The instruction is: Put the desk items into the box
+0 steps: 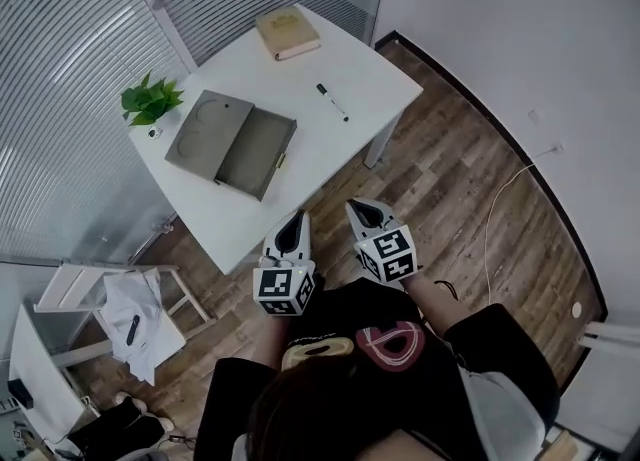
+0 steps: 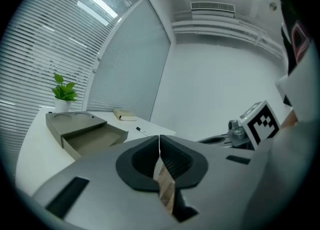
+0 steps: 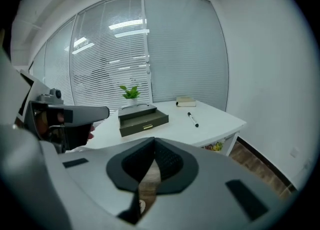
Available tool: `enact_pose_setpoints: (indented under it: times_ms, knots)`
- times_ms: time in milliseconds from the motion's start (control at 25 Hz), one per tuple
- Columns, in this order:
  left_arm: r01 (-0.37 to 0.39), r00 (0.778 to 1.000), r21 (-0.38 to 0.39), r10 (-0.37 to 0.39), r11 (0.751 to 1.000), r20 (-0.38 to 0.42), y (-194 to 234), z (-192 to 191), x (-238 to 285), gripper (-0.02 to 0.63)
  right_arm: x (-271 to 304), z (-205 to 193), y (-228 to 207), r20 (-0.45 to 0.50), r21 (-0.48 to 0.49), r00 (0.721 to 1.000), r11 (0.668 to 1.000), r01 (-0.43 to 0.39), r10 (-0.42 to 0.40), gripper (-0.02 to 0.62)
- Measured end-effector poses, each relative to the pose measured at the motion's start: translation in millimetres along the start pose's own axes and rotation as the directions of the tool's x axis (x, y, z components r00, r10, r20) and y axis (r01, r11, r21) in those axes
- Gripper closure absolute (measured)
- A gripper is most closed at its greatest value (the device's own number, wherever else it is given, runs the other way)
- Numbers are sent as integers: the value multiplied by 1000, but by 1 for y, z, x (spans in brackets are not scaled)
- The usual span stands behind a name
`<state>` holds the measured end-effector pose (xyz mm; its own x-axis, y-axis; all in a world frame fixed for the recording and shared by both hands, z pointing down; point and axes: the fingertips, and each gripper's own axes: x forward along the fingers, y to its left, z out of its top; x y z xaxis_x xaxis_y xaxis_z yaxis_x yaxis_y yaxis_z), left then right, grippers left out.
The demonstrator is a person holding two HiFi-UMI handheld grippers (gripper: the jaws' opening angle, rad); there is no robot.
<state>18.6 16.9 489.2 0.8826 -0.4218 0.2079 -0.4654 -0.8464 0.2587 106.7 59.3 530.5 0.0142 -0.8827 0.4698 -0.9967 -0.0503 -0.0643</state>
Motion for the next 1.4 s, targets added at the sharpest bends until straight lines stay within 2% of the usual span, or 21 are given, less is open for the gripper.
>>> enact_pose_setpoints:
  times_ms: [240,400,640,960,1280,1400]
  knots:
    - [44,999,5,-44,999,-7,40,27,37,586,42,31,-17,6,38,999,998,51,-51,586]
    - [70,997,5,-69,998,-34,61,30,54,586,69,40,-23,-6,57,997,996,73,-72,586]
    - [93,995,7,-92,996,-49,87,38,70,586,99,62,-36,23,86,992,989,120,-122,586]
    - [34,999,-37,-36,999,-38,104,49,83,586,119,86,-53,4,71,994,991,111,-111,584]
    - [-67,998,-76,67,995,-10,114,60,96,586,135,100,-85,-16,21,996,996,87,-86,583]
    - [-97,995,-81,96,992,-7,117,62,100,586,143,105,-101,-20,22,996,996,92,-92,558]
